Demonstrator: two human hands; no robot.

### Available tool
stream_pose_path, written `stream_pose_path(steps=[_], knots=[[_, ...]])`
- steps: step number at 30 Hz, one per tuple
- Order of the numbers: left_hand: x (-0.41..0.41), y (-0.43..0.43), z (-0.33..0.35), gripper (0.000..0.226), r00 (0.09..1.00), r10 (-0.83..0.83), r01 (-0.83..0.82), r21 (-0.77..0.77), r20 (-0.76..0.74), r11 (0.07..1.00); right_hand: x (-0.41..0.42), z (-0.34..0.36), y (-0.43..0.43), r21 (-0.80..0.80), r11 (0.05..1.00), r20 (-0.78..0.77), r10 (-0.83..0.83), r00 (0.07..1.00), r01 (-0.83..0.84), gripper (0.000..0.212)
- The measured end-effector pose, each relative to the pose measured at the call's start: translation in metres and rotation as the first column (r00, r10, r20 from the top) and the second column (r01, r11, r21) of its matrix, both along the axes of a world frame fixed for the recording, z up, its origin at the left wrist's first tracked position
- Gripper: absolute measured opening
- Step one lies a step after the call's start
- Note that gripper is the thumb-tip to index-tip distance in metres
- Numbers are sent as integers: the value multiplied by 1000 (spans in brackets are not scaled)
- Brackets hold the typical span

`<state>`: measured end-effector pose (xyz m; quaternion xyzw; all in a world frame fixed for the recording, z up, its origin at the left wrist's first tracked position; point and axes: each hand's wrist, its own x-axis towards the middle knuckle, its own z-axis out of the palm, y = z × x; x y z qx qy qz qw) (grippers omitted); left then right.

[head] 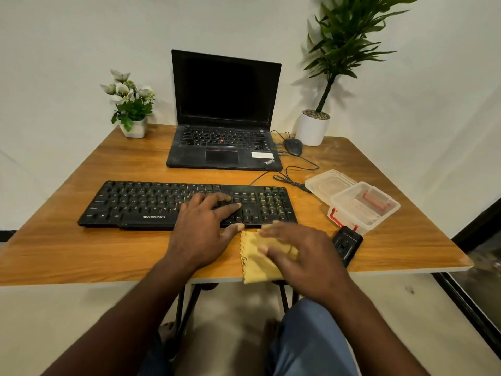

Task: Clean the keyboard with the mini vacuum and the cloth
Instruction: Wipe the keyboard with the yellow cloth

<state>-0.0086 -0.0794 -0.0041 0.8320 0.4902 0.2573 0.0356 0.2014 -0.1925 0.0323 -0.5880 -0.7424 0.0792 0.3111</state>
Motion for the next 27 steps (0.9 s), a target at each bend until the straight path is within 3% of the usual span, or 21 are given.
stream_pose_path(steps=[2, 4, 8, 13, 27], knots=[[-9, -2, 3, 44, 970, -13, 18, -17, 242, 1000, -12, 7, 25, 21, 998, 63, -65, 996, 64, 38], [-30, -5, 4, 42, 942, 99, -105, 2, 320, 994, -22, 9, 51, -27, 996, 223, -79, 972, 87, 41], [-93, -2, 0, 58, 929, 354, -351, -50, 112, 935, -26, 5, 83, -126, 978, 382, -104, 918, 164, 47], [-116, 3, -6, 77, 965, 254, -257, -39, -65, 966, -4, -1, 87, -109, 969, 330, -175, 928, 221, 44], [-70, 65, -3, 63, 964, 247, -249, -5, -95, 969, 29, 10, 153, -245, 919, 328, -220, 919, 308, 42]])
